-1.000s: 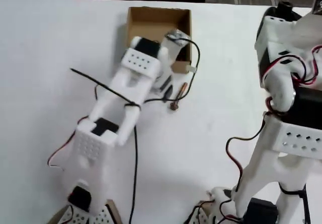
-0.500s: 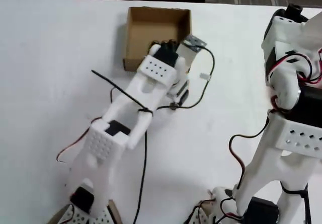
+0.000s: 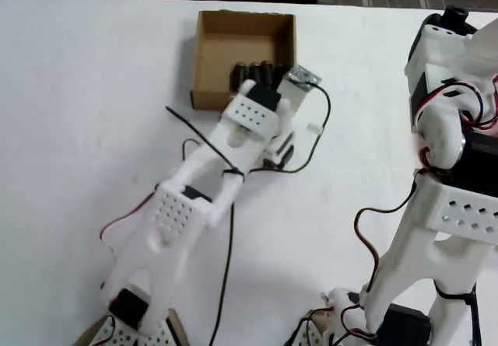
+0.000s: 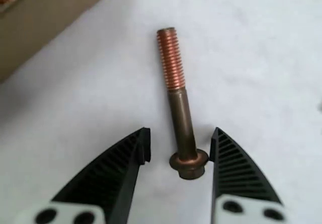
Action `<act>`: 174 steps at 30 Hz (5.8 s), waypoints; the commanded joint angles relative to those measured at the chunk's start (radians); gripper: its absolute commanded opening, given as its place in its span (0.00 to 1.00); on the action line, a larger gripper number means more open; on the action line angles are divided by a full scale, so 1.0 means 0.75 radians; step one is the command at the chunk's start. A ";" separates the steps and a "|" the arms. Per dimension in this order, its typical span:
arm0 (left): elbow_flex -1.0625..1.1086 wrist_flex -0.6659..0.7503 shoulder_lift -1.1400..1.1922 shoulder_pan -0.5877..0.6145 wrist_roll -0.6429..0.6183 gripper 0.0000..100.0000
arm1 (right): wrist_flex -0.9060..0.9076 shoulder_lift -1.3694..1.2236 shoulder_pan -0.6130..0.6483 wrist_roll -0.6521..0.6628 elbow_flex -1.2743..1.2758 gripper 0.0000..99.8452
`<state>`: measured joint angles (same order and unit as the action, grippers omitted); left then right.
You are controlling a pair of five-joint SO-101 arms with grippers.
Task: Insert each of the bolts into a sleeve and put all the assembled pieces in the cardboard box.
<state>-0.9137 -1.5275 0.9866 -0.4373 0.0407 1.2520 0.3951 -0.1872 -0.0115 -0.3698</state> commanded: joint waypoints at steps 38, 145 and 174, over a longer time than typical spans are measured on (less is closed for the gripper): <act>1.028 -0.278 -0.882 0.462 1.950 0.03 | 0.001 0.003 0.013 -0.014 -0.049 0.02; 0.429 -0.329 -0.233 0.524 -1.516 0.15 | 0.013 0.005 0.232 -0.004 0.041 0.02; 0.101 -0.315 -0.227 0.513 -1.524 0.15 | 0.007 0.003 0.296 -0.004 0.076 0.02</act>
<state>-0.8032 -1.7683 0.8209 -0.0460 -1.0917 1.2658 0.3936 0.0123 -0.0115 -0.3161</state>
